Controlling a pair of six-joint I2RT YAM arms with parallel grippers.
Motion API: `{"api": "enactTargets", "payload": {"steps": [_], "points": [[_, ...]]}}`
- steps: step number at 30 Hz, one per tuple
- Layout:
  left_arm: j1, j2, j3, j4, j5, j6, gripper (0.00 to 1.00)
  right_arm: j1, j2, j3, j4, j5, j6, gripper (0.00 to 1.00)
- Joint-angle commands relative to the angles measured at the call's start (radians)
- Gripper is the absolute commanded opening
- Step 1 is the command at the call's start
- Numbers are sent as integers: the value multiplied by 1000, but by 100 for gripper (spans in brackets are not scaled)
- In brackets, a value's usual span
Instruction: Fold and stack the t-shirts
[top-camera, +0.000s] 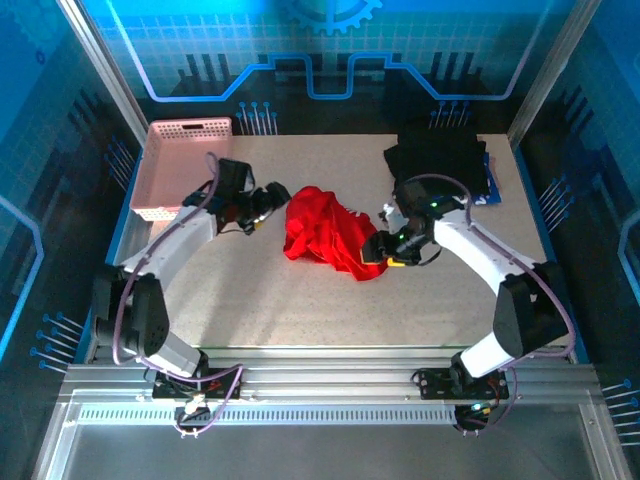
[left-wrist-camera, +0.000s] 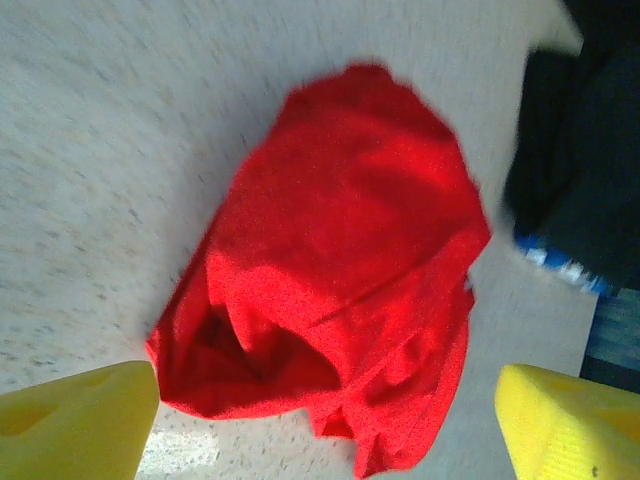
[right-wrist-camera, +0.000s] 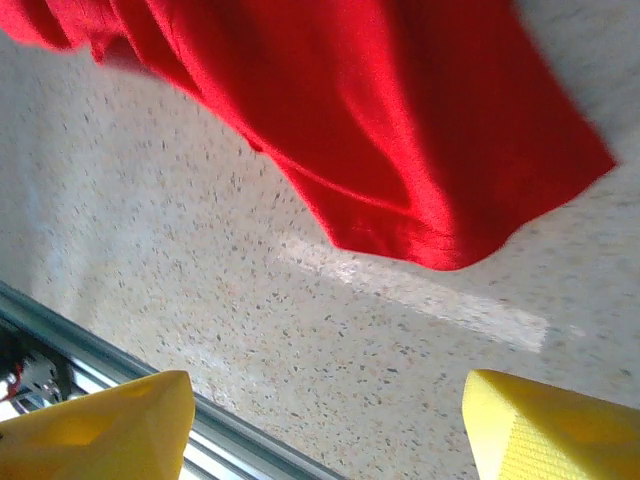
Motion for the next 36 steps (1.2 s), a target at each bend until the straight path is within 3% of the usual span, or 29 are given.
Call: {"api": "enactTargets", "payload": {"steps": [1, 5, 10, 16, 19, 28, 31, 33, 36], "points": [[-63, 62, 10, 81, 69, 125, 84, 83, 52, 14, 80, 19, -31, 72], [-103, 146, 74, 79, 53, 190, 73, 167, 137, 62, 50, 141, -54, 69], [-141, 245, 181, 25, -21, 250, 67, 247, 228, 101, 39, 303, -24, 64], [-156, 337, 305, -29, -68, 298, 63, 265, 324, 114, 57, 445, 57, 42], [-159, 395, 387, -105, -111, 336, 57, 255, 328, 105, 79, 456, 80, 38], [-168, 495, 483, -186, -154, 398, 39, 225, 263, 85, 127, 420, 78, 2], [-171, 495, 492, -190, -164, 413, 22, 206, 223, 78, 129, 403, 82, 0], [-170, 484, 497, -197, -188, 424, 3, 188, 181, 75, 137, 388, 86, 0], [-160, 443, 504, -216, -249, 430, 0, 156, 117, 79, 145, 361, 89, 0]]}}
